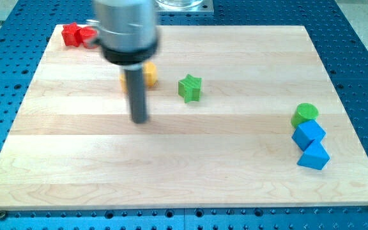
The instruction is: Slide the green star into the green circle
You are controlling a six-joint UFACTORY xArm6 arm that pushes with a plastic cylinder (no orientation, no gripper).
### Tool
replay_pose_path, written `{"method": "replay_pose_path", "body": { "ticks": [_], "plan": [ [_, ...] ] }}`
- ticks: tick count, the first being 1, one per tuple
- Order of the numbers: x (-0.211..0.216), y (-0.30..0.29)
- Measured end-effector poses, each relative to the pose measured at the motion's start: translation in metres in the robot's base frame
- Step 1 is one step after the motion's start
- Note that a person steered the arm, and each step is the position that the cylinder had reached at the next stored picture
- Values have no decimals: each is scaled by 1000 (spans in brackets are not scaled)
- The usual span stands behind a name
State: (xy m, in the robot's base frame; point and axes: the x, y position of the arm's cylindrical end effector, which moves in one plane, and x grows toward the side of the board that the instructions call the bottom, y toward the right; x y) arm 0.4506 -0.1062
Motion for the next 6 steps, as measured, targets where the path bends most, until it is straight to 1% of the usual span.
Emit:
{"method": "replay_pose_path", "body": {
  "ticks": [1,2,3,4,5,6],
  "plan": [
    [-48,76],
    [-48,228],
    [-43,278],
    [-56,267],
    [-85,357],
    [-43,405]
  ]
}}
